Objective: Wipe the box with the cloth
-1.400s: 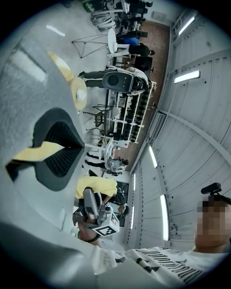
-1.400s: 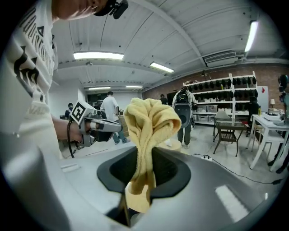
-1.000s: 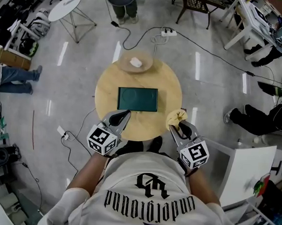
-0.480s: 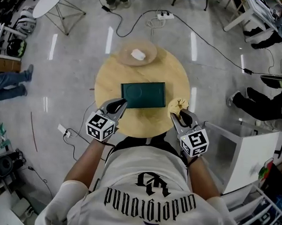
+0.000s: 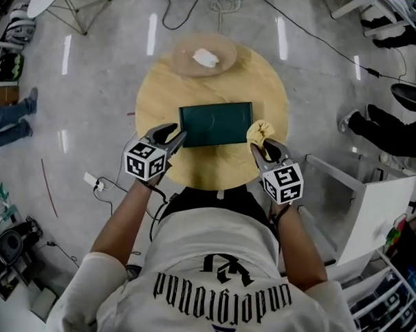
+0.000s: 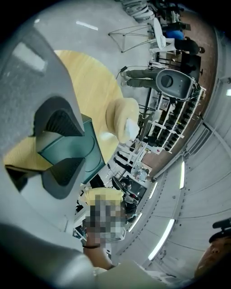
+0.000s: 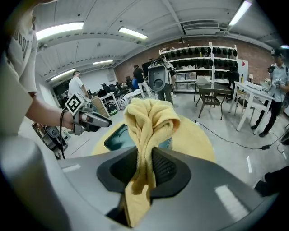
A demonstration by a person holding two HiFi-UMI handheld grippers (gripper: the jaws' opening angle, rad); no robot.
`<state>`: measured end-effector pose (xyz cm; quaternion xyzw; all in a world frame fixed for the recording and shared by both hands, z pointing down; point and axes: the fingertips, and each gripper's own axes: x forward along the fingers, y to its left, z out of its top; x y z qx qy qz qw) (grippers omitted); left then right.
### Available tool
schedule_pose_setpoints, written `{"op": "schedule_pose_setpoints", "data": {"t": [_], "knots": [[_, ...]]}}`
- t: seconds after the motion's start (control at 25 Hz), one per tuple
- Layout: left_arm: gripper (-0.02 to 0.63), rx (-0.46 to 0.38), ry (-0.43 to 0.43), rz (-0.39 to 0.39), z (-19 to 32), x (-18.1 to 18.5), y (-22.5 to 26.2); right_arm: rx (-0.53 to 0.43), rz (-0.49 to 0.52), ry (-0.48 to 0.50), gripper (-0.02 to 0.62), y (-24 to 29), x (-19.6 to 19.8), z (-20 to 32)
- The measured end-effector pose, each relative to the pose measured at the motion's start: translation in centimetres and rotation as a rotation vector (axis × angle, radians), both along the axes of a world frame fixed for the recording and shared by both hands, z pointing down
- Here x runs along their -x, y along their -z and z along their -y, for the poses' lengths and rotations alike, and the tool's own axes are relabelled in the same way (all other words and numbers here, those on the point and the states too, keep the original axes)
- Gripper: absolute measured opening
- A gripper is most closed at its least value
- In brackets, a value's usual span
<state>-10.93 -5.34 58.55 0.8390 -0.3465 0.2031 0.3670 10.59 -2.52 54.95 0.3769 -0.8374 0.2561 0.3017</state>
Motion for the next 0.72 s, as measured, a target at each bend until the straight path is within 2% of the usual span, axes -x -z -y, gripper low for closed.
{"op": "schedule_pose_setpoints", "data": {"t": [0.44, 0.72], "knots": [[0.207, 0.168, 0.031, -0.094, 0.0, 0.6, -7.1, 0.090, -0.083, 0.015, 0.084, -7.3, 1.3, 0.0], [0.193, 0.216, 0.070, -0.226, 0.3, 0.4, -8.3, 0.093, -0.102, 0.005, 0.083, -8.6, 2.0, 0.5]]}}
